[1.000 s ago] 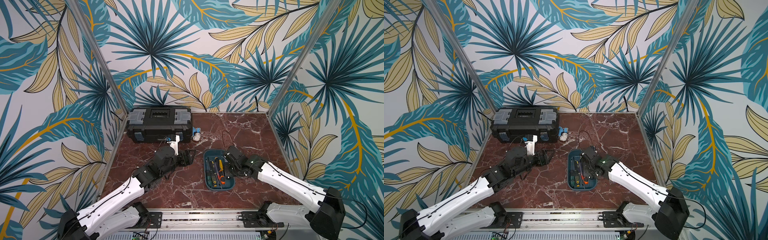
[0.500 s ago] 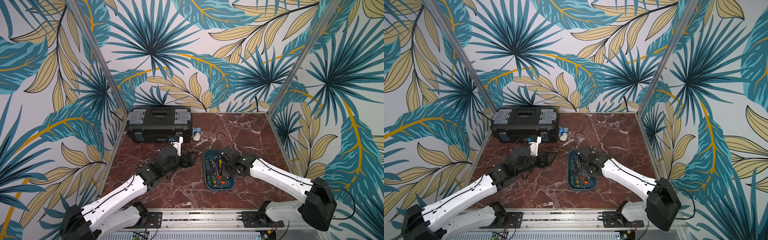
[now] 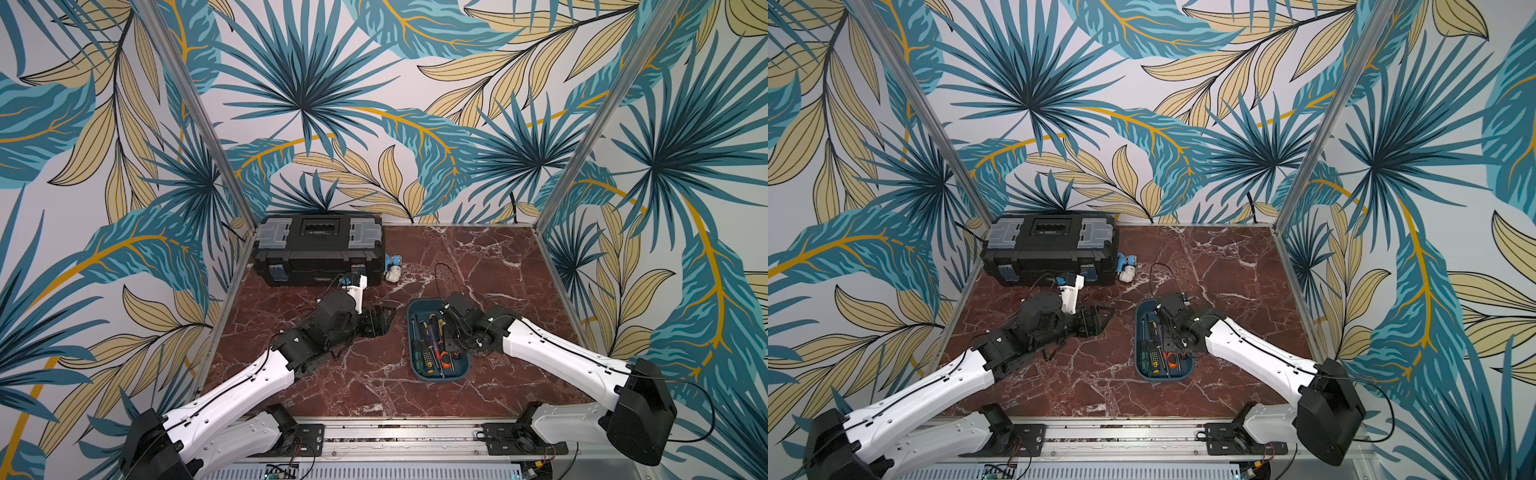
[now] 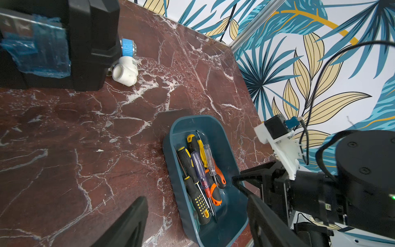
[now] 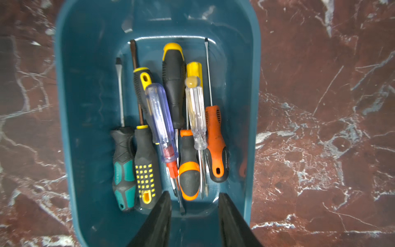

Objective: Put the screwdriver on the desktop into the storage box
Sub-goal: Place the screwdriver in the storage box, then reset both arms

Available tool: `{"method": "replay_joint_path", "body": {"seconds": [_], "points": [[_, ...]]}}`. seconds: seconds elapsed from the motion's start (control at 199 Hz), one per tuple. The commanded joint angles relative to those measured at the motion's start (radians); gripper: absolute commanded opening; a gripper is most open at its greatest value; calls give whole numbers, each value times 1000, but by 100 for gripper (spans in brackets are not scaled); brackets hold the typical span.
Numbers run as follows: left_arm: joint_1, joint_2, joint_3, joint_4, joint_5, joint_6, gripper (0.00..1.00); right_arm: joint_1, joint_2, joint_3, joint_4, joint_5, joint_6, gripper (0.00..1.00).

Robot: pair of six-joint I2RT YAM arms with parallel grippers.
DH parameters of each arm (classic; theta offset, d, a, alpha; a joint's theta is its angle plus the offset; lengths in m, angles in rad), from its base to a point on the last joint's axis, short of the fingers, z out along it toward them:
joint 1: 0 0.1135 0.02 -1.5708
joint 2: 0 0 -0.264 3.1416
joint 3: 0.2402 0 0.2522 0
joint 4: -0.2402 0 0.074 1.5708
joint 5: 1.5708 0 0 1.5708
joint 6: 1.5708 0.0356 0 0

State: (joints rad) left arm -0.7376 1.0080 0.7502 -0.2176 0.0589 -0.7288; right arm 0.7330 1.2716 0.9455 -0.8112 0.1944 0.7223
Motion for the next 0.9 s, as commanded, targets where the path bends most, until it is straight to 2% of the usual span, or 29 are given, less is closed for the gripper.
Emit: {"method": "replay_joint_path", "body": {"seconds": [0.0, 0.196, 0.336, 0.382, 0.427, 0.462, 0.587, 0.643, 0.723, 0.813, 0.899], "points": [[4, -21, 51, -21, -7, 31, 77, 2, -95, 17, -16, 22, 7, 44], [2, -55, 52, -17, -54, 50, 79, 2, -290, 11, -11, 105, -8, 54], [2, -50, 62, -10, -71, 64, 80, 3, -400, -26, 8, 251, 12, 76], [2, -50, 69, -7, -76, 82, 81, 2, -420, -45, 11, 301, 58, 79], [3, -49, 76, -13, -104, 84, 93, 2, -441, -77, 15, 352, 108, 79], [2, -48, 79, -19, -150, 79, 100, 2, -459, -104, 28, 399, 125, 79], [2, -16, 37, -24, -415, 71, 100, 2, -505, -173, 62, 573, 127, 84], [3, 20, -6, 3, -520, 75, 100, 2, -517, -196, 88, 647, 105, 90], [4, 68, -58, 77, -571, 143, 100, 2, -523, -226, 138, 749, 59, 99], [4, 86, -78, 152, -706, 226, 100, -2, -519, -294, 338, 864, -113, 99], [38, 103, -93, 302, -882, 403, 100, -39, -500, -375, 577, 899, -341, 99]]}}
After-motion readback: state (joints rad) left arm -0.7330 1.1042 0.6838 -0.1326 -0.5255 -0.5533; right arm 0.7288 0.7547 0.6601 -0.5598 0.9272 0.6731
